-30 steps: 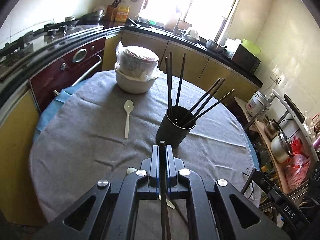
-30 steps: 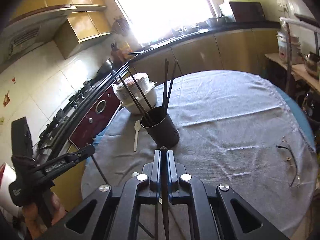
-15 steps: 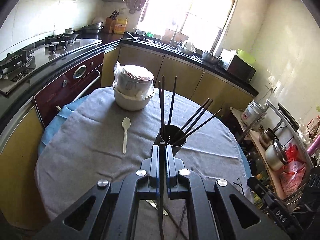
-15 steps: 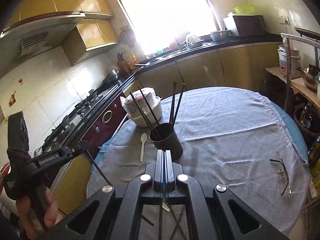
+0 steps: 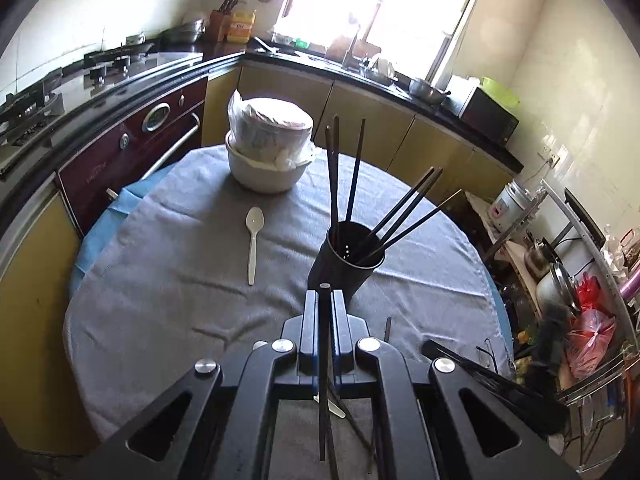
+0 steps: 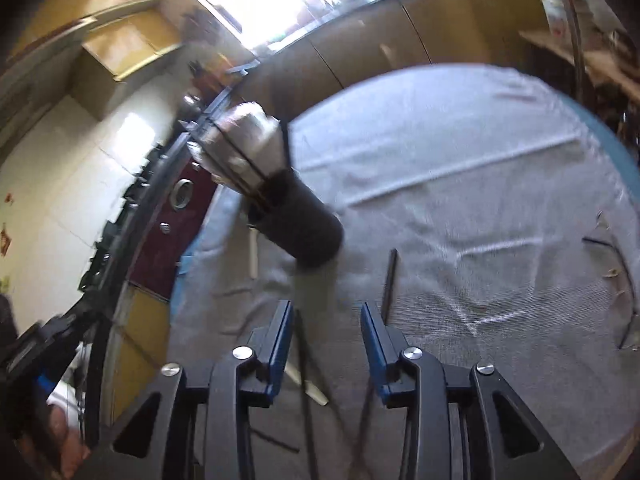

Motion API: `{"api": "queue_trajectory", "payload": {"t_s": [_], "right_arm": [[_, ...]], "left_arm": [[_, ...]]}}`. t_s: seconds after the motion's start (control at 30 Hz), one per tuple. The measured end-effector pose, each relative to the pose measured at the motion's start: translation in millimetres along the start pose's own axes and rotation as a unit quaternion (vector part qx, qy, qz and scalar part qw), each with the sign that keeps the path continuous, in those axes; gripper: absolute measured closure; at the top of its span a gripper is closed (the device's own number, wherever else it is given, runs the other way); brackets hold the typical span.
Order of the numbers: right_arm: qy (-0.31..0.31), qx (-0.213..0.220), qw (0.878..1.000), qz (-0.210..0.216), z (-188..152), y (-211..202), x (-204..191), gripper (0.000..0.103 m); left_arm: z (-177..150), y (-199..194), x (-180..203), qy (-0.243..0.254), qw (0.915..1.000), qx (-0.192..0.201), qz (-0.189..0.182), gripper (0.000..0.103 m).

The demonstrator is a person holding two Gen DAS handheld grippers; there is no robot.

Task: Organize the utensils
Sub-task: 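Lift the chopsticks with both grippers and lower them into the black cup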

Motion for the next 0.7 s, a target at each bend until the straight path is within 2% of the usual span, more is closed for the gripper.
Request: {"api": "queue_trajectory", "payload": {"t_s": [0.2, 0.3, 0.4, 0.43, 0.57, 0.6, 0.7], "right_arm": [[0.023, -0.065, 0.997, -0.047, 13.8, 72.9, 26.3, 0.066], [0.021, -0.081, 0.994, -0.073, 19.1, 98.1, 31.3, 0.067], [-0.005, -0.083, 0.989, -0.121, 22.0, 114.8, 32.3, 0.069], [-0.019, -0.076, 0.988, -0.134, 23.2, 116.7, 29.7, 0.071], [-0.069, -0.075, 0.978, -0.182, 20.8, 121.0, 22.7, 0.092], [-0.088, -0.078, 0.975, -0.189, 18.2, 121.0, 20.3, 0.094], [-0.078, -0.081, 0.981, -0.157, 16.2, 114.0, 18.5, 0.097]], "left_arm": [[1.7, 9.0, -3.8, 0.003, 0.9999, -0.015, -0.004, 0.098], [2.7, 10.6, -7.7, 0.001, 0.9998, -0.021, -0.007, 0.098], [3.1, 12.4, -8.3, 0.004, 0.9997, -0.023, -0.007, 0.098], [3.1, 13.4, -8.4, 0.005, 0.9997, -0.024, -0.007, 0.098], [3.7, 14.3, -9.1, 0.005, 0.9997, -0.025, -0.004, 0.098], [3.3, 13.4, -9.3, 0.005, 0.9997, -0.024, -0.003, 0.098], [1.7, 9.1, -8.3, 0.010, 0.9998, -0.020, 0.001, 0.097]]}}
Point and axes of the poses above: each gripper's, at about its wrist camera, not at the fingertips, and y roughly the way its jaws point, x to its right, z to its top, the point moved 4 cm from there along y, roughly the way its jaws point, and after that the axes turned 7 degrees about x, right-handed, at the moved point
